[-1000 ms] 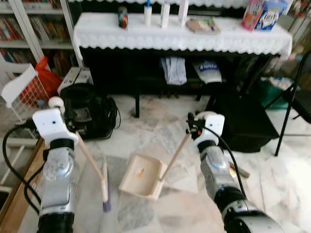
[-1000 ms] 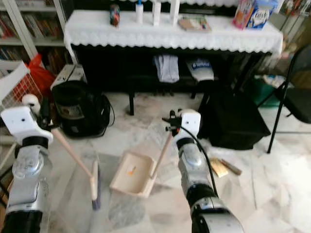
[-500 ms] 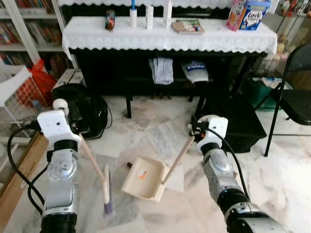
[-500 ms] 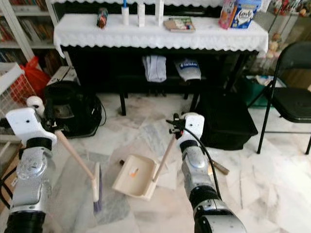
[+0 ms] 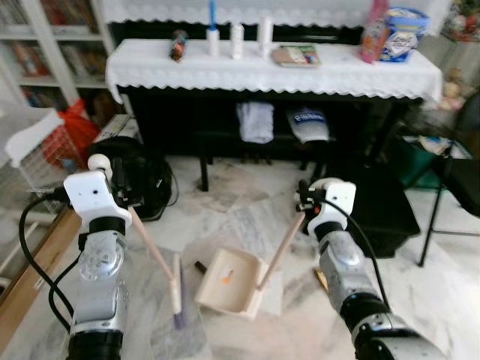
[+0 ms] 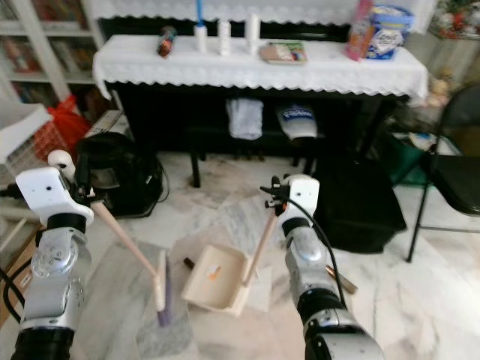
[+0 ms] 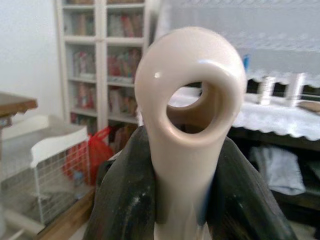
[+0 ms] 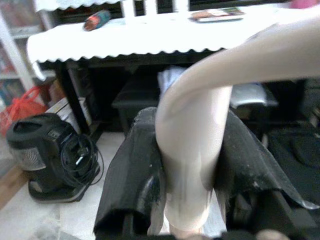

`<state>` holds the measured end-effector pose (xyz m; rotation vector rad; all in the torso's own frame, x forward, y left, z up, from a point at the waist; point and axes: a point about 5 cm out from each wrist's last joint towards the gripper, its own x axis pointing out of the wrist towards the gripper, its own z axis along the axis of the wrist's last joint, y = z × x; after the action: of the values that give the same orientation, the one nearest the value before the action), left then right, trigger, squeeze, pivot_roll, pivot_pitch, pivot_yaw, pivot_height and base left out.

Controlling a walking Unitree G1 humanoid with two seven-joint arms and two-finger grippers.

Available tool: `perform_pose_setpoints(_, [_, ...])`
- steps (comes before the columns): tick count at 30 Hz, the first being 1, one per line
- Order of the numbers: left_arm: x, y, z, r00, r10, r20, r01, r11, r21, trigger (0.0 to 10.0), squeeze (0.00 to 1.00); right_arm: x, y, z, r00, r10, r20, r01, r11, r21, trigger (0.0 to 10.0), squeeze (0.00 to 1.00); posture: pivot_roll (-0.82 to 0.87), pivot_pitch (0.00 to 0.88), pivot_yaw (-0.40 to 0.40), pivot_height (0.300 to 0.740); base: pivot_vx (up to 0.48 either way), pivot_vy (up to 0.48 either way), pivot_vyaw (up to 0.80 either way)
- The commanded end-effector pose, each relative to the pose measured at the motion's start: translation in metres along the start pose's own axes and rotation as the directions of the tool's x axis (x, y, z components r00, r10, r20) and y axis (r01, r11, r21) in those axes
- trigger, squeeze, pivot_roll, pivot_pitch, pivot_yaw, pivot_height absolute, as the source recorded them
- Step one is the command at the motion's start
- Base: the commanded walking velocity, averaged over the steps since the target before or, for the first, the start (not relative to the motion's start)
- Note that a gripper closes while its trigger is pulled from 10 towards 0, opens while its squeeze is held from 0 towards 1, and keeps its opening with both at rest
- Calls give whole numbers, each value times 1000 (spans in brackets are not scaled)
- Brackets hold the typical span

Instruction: Sweep floor

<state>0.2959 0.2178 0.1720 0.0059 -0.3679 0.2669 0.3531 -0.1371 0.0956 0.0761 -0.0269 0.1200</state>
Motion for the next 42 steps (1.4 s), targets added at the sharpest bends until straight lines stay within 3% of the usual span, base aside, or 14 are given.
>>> perform_pose_setpoints(1, [4,1,6,1000,7,29,-7,1000,0,10000,0,4,5,10,999,11,46,-12,1000,16,10000,0,59,7,-47,740,458,0,0])
perform_pose_setpoints(7, [4,1,6,1000,6,28,-6,1000,-2,10000,0,4,5,10,999,14,45,-15,1000,16,10000,0,57,8,-48,740,423,0,0])
perform_pose_setpoints(18, [3,3,5,1000,9,21,-8,1000,-18,10000,0,4,5,10,999,18,45,-19,1000,22,10000,0,56,9,-49,740,0,0,0])
perform_pose_setpoints(42, [3,2,6,1000,-6,25,7,1000,-28,10000,0,5,9,13,997,33,73,-36,999,35,10000,0,62,12,-48,740,0,367,-216])
